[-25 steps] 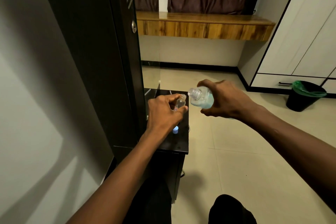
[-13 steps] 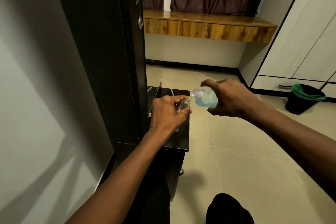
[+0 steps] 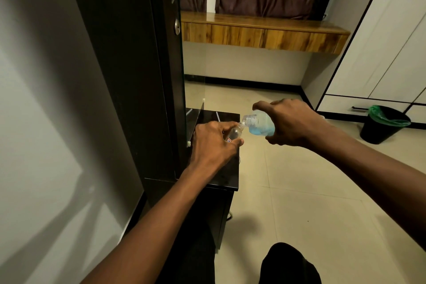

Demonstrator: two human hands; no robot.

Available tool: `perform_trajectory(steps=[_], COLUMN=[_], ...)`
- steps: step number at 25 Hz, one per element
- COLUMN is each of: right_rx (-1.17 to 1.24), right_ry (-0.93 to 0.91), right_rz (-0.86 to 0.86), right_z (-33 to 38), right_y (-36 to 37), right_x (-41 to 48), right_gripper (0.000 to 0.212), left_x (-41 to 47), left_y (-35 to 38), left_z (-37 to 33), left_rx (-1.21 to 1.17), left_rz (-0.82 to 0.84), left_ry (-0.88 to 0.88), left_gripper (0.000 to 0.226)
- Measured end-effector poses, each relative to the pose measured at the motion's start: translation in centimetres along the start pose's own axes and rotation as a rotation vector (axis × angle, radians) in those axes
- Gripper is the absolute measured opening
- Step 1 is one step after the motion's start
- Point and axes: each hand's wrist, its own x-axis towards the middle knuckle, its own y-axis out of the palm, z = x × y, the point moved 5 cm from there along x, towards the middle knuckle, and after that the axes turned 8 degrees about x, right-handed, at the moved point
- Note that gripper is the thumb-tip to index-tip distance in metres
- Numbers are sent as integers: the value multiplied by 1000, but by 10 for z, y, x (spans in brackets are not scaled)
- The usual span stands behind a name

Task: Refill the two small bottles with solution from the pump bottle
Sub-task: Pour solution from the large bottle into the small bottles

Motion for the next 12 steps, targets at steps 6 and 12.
perform_trajectory(steps=[6, 12], right_rx=[-50, -97], right_ry=[1, 5], right_rz=[15, 38], right_z=[4, 4], right_y=[-2, 1], right_x=[-1, 1], right_gripper=[85, 86], left_x=[-2, -3], left_y=[1, 2], left_z=[1, 2], left_rx=[13, 20], left_rz=[3, 6], left_ry=[-3, -10], left_gripper=[46, 45])
